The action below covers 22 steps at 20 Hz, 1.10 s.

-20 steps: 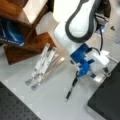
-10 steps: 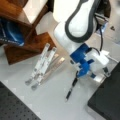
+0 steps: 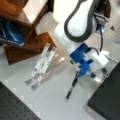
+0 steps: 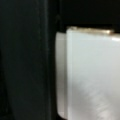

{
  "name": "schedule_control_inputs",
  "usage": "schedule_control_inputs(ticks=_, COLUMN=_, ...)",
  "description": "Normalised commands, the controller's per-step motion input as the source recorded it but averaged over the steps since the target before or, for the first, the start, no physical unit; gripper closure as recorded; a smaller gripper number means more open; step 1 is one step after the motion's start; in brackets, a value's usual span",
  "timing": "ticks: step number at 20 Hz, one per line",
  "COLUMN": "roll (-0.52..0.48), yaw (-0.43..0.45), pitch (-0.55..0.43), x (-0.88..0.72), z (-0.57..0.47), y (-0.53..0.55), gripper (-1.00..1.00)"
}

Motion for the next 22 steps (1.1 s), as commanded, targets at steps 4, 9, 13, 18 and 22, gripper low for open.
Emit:
schedule_control_inputs(ticks=4, roll=0.124, yaw=-0.11, pitch=-0.045, x=0.14, z=-0.01, y=-0.04, gripper=1.0)
schedule_control_inputs(ticks=9, roll=0.106, yaw=-0.118, pitch=-0.03, x=0.17, z=-0.01, y=0.0, gripper=1.0)
schedule_control_inputs(ticks=13, roll=0.078, yaw=-0.094, pitch=-0.026, x=0.21, z=-0.03, y=0.05, gripper=1.0)
schedule_control_inputs(ticks=18, roll=0.06, yaw=-0.059, pitch=-0.042, x=0.25, z=0.01, y=0.1, gripper=1.0)
schedule_control_inputs(ticks=22, roll=0.066, yaw=0.013, pitch=-0.064, x=0.24, z=0.08, y=0.16, gripper=1.0)
